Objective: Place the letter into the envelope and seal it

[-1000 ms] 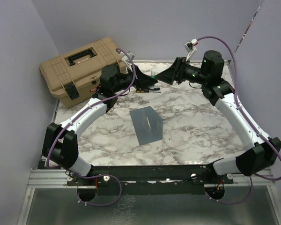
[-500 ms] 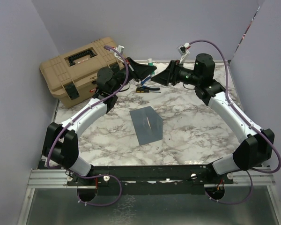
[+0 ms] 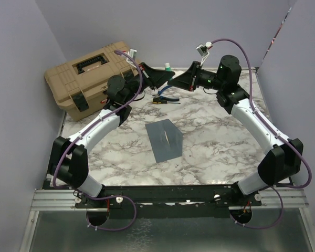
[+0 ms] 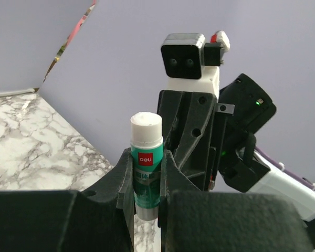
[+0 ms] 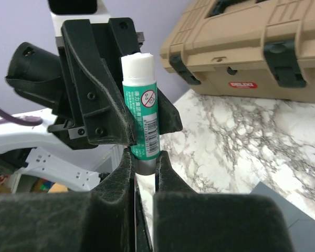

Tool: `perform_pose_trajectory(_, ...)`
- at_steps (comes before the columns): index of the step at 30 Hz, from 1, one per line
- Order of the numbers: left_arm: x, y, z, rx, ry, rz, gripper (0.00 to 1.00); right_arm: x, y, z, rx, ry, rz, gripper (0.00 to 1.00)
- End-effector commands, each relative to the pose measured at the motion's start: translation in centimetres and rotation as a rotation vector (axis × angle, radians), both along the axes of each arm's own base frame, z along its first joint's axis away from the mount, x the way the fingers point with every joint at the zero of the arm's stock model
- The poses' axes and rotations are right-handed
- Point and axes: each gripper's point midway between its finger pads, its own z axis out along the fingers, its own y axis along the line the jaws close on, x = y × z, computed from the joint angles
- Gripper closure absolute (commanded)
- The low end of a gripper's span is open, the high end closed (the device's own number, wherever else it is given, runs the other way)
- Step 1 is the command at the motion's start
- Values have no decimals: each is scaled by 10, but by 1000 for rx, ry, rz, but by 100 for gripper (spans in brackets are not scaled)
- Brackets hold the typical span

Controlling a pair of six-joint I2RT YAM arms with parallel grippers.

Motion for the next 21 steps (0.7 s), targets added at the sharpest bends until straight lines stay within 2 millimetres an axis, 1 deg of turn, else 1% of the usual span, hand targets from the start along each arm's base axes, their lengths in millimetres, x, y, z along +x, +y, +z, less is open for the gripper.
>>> perform_pose_trajectory(1,-28,-4,31,7,-181,-88,100,-31,4,33,86,-63,197,100)
perform_pose_trajectory(3,-37,-5,33,33,-225,-121,100,-46,0,41,118,-92,290,100)
perform_pose_trajectory(5,-44,-5,35,48,-254,-155,100,-63,-4,42,125,-113,398,100)
perform_pose_trajectory(6,-49,-5,39,49,-266,-174,100,-74,-7,41,116,-123,465,100)
perform_pose_trajectory(8,-61,-7,48,57,-302,-237,100,-88,-12,40,116,-137,541,100)
perform_pose_trajectory(10,-69,-7,55,58,-324,-268,100,-99,-16,42,118,-141,589,100)
perform_pose_trajectory(14,-81,-5,64,63,-376,-292,100,-114,-22,47,117,-162,645,100)
perform_pose_trajectory(17,-82,-3,68,57,-391,-283,100,-112,-22,48,93,-182,660,100)
perform_pose_trajectory(20,-73,-1,72,21,-352,-226,100,-92,-14,48,93,-149,610,99)
perform_pose_trajectory(21,-67,1,72,2,-325,-192,100,-84,-11,48,96,-144,568,94)
